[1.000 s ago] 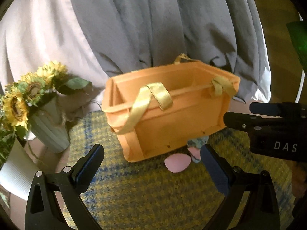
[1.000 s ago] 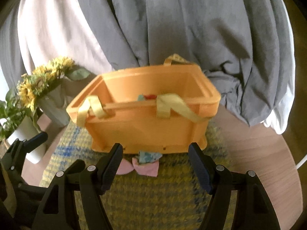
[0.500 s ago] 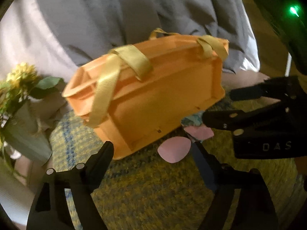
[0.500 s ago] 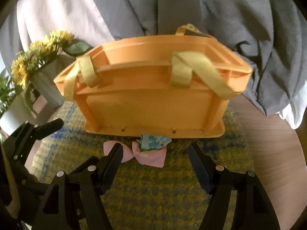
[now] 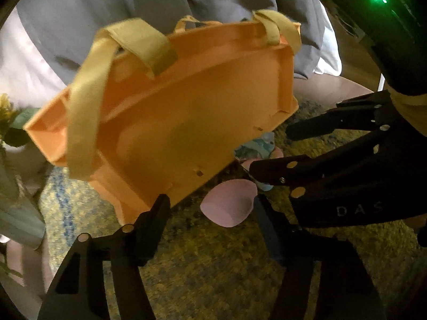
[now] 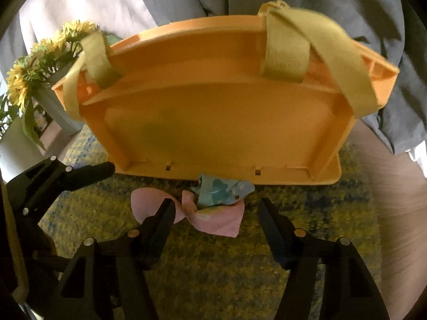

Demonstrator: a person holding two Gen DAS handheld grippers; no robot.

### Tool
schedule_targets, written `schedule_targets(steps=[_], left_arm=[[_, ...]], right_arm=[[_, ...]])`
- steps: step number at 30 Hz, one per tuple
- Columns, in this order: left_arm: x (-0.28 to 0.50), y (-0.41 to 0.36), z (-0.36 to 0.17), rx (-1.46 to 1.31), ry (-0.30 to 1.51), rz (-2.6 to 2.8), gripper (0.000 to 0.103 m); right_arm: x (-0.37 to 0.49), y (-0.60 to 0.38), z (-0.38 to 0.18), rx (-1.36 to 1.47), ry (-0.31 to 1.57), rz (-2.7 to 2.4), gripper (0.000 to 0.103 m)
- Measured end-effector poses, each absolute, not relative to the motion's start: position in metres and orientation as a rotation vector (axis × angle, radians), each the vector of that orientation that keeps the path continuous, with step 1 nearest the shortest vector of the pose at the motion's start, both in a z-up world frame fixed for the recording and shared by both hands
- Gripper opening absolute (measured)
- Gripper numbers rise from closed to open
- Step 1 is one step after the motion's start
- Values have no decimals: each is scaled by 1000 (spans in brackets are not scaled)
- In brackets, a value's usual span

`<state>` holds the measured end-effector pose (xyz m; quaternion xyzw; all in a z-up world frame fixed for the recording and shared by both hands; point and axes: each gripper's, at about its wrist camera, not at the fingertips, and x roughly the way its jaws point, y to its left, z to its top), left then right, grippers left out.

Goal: Organize soft objects
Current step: 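Grasp the pink sponge with the left tool while the right tool grasps the pink-blue cloth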

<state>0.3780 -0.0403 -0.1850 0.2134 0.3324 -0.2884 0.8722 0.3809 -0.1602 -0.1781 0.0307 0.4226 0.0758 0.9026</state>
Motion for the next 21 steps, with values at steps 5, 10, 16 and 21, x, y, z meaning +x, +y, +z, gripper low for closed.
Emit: schedule_targets(steps=[5,10,16,21], left_arm=[[384,-46,-190,432,718,-637,59],[388,-51,-196,429,745,-653,49],[387,-58,-198,414,749,-649,44],[384,-54,-197,395,758,-633,43]], right_arm=[[388,-163,-186,91,897,172,62],[395,-166,-192,117,909,197,56],[398,-165,-194,133,916,212,50],[396,-164,-191,130,909,208,46]])
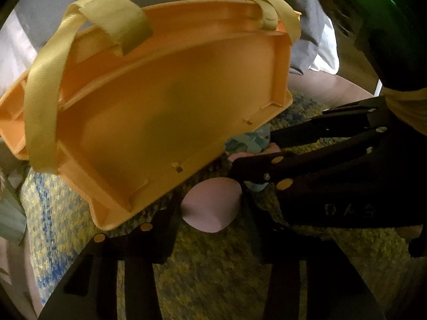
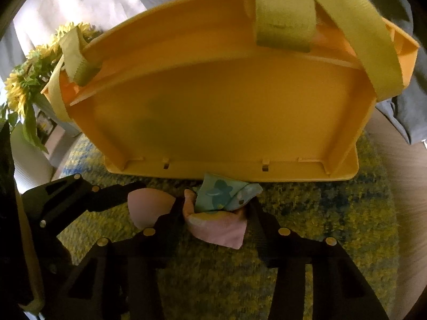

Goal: Organize soft objects
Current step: 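Grasp the pink sponge with the left tool while the right tool grasps the pink-blue cloth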

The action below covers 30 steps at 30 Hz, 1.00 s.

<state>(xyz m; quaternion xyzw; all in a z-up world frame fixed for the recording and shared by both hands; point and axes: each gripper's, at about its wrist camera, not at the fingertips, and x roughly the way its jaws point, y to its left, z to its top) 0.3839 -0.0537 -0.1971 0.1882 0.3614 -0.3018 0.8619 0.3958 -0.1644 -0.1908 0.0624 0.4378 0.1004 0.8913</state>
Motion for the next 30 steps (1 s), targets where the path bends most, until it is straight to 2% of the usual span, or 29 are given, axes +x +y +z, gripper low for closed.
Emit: schedule_targets(steps=[18,30], left_arm=[[350,-21,-160,168,784,-473,43],[312,-12,-114,142,665,-408,43]], right_arm=[[345,-189,-150,116,805,110,46],[307,-181,-123,110,722,111,46]])
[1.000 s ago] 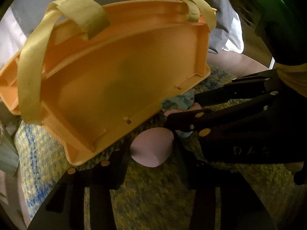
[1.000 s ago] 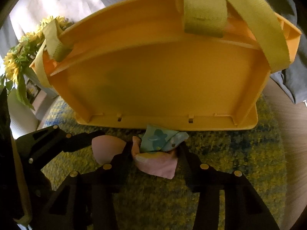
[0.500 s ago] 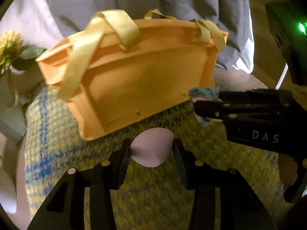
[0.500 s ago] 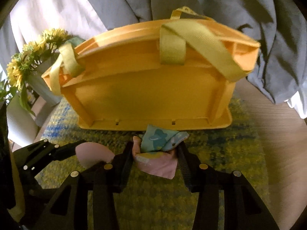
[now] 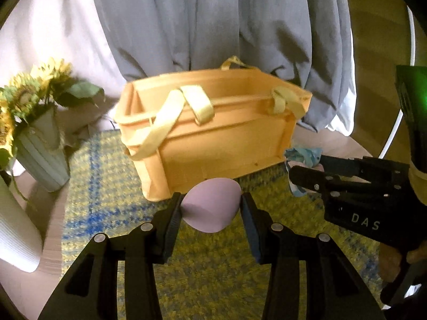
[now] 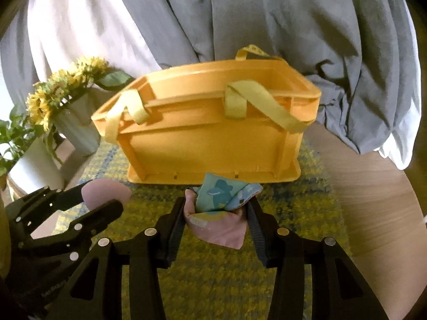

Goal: Organize soft objects
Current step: 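Grasp the pink sponge with the left tool while the right tool grasps the pink-blue cloth, then carry the sponge and cloth over the crate and open both tools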

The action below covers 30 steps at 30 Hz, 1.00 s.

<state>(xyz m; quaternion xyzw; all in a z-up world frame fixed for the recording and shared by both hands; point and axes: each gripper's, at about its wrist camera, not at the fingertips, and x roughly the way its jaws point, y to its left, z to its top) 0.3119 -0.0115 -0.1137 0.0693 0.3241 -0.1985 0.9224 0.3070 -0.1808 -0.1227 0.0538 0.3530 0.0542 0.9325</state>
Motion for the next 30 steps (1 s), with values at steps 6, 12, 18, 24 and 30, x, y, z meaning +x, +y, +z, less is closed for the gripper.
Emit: schedule_targets(steps=[6,12,18,24,30], left_arm=[[298,-14,-94,138,613,-391,43],[287,-12,-71,91,579,-391,43],[278,-16,-46,63,515,-372,43],[271,-19,-22,54,442,-344,43],[276,-19,-7,36,407,-327,43]], right_arm=[[288,-181,-103,109,673,109,46],[270,-184,-81,98,612,99,46],[260,-191,-59,100,557,86,46],[254,-198,-38,111,496,83,46],[256,-199,-20,106,437,80,46]])
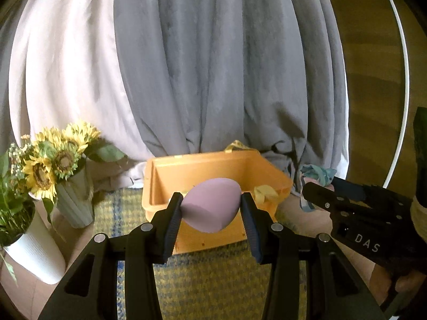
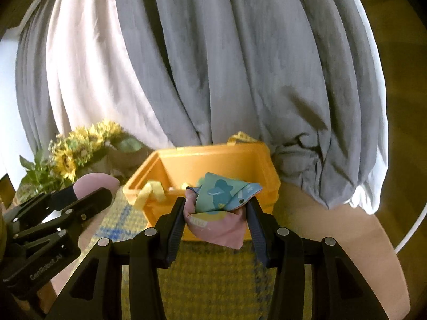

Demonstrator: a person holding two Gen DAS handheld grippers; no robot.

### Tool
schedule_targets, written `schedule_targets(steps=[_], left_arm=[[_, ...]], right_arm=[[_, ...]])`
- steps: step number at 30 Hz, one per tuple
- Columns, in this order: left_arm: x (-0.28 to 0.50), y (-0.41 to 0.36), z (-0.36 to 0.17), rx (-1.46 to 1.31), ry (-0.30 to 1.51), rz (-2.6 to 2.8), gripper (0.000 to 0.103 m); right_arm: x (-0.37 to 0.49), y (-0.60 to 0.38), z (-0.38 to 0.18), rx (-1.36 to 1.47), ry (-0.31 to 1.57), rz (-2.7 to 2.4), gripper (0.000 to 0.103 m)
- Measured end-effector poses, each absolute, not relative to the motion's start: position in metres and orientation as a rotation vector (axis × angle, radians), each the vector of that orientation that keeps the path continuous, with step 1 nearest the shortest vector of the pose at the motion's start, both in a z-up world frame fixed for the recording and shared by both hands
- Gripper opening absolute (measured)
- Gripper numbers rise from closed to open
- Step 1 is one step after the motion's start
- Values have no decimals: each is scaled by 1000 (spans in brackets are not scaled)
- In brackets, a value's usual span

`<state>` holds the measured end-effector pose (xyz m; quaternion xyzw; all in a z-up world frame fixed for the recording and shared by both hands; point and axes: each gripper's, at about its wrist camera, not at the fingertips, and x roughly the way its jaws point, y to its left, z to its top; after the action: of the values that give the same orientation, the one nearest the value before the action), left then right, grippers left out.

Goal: Organize soft objects
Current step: 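Carry the sponge and cloth over the crate and open both tools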

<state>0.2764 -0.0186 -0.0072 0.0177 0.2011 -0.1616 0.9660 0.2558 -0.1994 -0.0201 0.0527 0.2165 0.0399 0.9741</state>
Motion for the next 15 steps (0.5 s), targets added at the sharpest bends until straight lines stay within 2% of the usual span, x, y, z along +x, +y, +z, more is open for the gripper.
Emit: schedule_targets(steps=[15], left_arm=[[303,-14,21,9,320,-276,43]], right_arm=[[284,-198,13,87,328,99,46]])
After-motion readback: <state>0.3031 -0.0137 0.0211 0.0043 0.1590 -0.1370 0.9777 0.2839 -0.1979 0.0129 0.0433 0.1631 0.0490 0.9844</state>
